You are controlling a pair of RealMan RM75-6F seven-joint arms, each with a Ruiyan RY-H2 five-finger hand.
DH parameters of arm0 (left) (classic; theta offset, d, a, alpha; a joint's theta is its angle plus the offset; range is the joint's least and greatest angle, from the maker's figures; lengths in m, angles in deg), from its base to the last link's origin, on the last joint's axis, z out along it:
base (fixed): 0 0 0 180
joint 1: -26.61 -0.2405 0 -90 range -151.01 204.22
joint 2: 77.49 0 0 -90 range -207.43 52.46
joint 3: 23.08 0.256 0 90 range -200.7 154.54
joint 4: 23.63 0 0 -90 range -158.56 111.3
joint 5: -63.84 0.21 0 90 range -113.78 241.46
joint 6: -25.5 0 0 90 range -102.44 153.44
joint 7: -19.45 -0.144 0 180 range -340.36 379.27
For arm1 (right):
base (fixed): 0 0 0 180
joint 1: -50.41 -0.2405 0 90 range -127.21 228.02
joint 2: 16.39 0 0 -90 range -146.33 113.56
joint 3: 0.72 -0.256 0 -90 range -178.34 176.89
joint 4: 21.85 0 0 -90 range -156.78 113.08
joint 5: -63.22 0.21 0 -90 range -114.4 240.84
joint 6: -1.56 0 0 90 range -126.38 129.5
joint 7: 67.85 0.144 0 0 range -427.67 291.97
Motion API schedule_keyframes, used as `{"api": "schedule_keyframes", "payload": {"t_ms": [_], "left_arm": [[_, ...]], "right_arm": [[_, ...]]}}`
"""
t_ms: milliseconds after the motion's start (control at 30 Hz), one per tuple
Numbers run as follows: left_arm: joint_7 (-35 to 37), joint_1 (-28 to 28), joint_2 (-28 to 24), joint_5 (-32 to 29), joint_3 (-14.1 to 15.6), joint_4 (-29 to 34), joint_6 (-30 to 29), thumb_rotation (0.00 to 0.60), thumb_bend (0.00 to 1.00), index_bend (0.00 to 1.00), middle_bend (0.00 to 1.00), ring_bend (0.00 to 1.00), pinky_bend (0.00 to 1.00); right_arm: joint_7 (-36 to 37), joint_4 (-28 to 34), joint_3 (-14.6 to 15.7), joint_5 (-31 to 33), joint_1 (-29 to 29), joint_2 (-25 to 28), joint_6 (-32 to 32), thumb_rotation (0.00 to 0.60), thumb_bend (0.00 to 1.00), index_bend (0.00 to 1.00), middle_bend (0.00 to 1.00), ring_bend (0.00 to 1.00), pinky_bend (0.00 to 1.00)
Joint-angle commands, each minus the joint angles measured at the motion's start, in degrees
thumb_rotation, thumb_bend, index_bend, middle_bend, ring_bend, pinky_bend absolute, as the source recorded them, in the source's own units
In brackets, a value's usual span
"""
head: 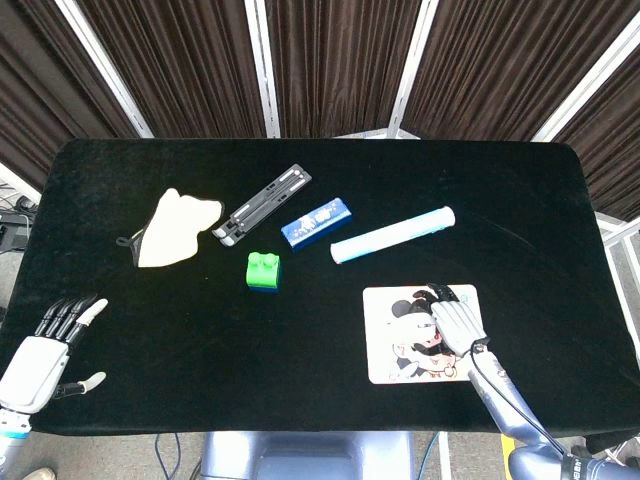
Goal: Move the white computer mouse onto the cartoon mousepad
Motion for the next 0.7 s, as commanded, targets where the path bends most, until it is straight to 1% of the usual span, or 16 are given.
{"api": "schedule_keyframes", "payload": {"t_ms": [33,267,567,633,700], "left_arm": [[-0.08,0.01,0.03,0.08,0.05,-0.01,0.1,0.6,0.1,0.0,0.0,0.0,0.0],[-0.24,0.01,0.02,0.28,0.16,0.04,0.28,0.6,0.11,0.0,0.0,0.0,0.0],[-0.58,0.01,0.1,0.58,0.3,0.07,0.44,0.6,0.11,0.0,0.0,0.0,0.0],[-0.75,-0.03,0.09,0.71,0.35,0.1,0.39,0.6,0.11,0.0,0.0,0.0,0.0],[-0.97,-0.05,0.11,0.83,0.38,0.12,0.35,0.6,0.11,0.0,0.0,0.0,0.0]], "right_arm": [[0.89,-1.36,-0.01,-0.19,0.18,-0.79,0.75,0.6,0.29,0.51,0.18,0.0,0.0],[1.63,-4.08,0.34,0.06,0.23,-1.14,0.96,0.6,0.29,0.51,0.18,0.0,0.0],[3.18,-4.19,1.55,-0.7,1.09,-0.48,1.53,0.6,0.28,0.51,0.18,0.0,0.0],[3.27,-4.01,1.84,-1.11,1.25,-0.34,1.78,0.6,0.27,0.5,0.15,0.0,0.0],[3.28,-3.87,2.02,-1.24,1.32,-0.25,1.87,0.6,0.26,0.45,0.1,0.0,0.0]]}}
